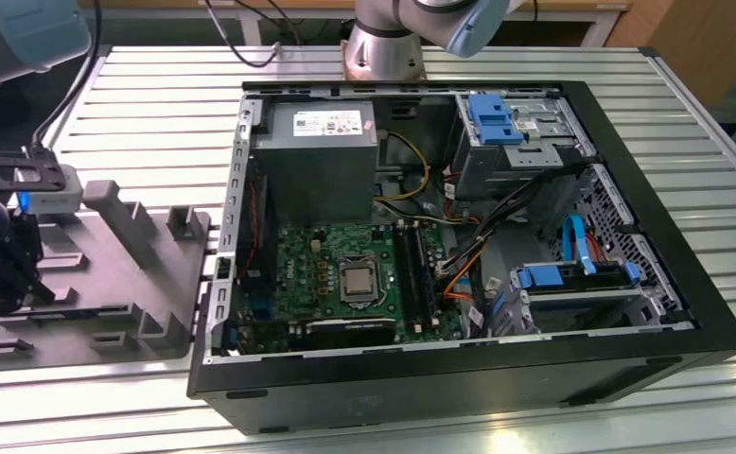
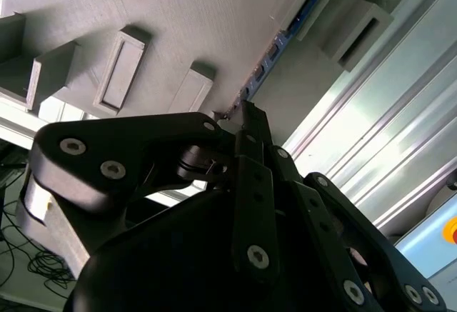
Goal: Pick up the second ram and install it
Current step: 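Pick up the second ram and move it above second insertion slot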
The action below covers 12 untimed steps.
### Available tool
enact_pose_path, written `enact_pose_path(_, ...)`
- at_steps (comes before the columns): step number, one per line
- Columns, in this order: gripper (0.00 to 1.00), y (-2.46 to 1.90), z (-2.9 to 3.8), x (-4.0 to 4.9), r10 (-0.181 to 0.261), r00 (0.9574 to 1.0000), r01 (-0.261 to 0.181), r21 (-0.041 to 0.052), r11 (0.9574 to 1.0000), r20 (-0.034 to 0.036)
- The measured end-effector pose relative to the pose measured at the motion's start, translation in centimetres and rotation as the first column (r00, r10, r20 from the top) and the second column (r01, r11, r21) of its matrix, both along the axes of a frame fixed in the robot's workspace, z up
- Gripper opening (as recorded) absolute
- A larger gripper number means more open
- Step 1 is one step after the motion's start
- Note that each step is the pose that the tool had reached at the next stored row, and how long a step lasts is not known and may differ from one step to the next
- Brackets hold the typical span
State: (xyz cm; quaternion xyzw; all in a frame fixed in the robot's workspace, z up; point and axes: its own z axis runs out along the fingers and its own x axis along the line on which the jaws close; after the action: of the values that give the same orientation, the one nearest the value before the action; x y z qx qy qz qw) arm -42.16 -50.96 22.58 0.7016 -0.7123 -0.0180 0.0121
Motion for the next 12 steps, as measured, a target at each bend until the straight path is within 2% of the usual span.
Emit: enact_pose_path(12, 0.11, -0.12, -0.65, 0.07, 0.011, 0.9999, -0.011, 0.0, 0.9999, 0.0)
